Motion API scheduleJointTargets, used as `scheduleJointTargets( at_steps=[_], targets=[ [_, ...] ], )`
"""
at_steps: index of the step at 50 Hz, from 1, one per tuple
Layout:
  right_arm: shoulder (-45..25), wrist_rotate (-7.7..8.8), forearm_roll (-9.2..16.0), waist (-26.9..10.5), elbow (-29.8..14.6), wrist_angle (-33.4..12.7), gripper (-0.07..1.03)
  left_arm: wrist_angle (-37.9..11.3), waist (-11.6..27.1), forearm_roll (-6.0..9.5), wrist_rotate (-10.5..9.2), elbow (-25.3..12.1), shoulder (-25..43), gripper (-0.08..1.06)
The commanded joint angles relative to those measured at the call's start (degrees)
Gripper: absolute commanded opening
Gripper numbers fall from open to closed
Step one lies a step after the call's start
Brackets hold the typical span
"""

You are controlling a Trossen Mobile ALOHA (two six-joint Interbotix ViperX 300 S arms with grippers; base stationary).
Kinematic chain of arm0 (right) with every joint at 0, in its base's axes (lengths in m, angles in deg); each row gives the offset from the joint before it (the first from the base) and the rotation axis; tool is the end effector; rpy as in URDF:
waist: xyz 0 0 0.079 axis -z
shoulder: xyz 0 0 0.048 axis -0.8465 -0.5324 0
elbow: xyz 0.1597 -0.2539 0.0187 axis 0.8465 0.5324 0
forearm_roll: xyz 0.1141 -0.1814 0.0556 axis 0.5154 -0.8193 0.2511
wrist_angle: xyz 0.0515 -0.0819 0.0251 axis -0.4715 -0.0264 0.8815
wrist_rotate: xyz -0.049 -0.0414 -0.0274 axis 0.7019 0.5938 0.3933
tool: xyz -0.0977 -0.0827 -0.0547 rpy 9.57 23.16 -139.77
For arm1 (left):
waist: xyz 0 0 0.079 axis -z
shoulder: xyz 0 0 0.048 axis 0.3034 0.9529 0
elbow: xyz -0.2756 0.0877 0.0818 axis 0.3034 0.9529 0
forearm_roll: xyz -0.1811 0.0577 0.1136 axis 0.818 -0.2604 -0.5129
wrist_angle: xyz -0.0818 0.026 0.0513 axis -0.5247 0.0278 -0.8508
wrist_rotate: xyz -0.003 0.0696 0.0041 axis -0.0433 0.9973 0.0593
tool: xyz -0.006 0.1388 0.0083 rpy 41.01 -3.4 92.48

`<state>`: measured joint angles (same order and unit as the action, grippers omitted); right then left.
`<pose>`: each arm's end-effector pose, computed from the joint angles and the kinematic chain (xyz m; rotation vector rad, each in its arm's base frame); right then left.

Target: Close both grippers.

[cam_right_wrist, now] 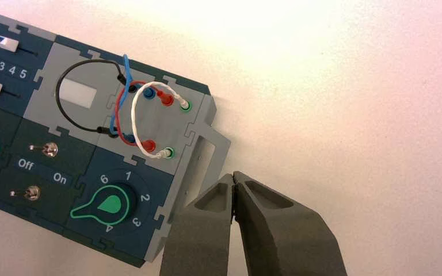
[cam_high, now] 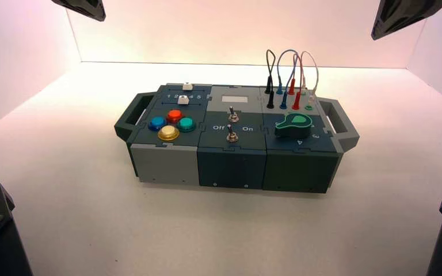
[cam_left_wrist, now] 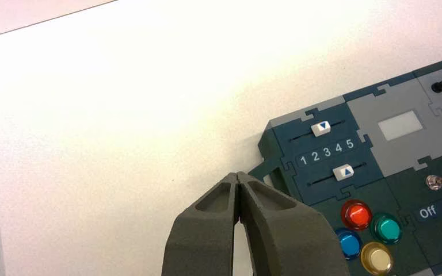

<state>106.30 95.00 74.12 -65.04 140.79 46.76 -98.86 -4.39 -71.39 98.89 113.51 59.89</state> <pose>0.2946 0.0581 0.1175 -0.1018 1.0627 0.2549 0.3343 -0.0980 0.1229 0.2034 0.8798 -0.3664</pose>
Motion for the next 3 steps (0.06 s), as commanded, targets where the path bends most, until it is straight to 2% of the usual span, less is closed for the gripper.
scheduleJointTargets(
  at_steps=[1, 3],
  targets=[
    [0.09, 0.26, 0.09, -0.09, -0.88, 0.26, -0.02, 0.26, 0.26, 0.09, 0.18, -0.70, -0.09, -0.03],
    [0.00, 0.35, 0.09, -0.09, -0.88, 0.26, -0.02, 0.18, 0.26, 0.09, 0.18, -0.88, 0.00, -0.03]
  ],
)
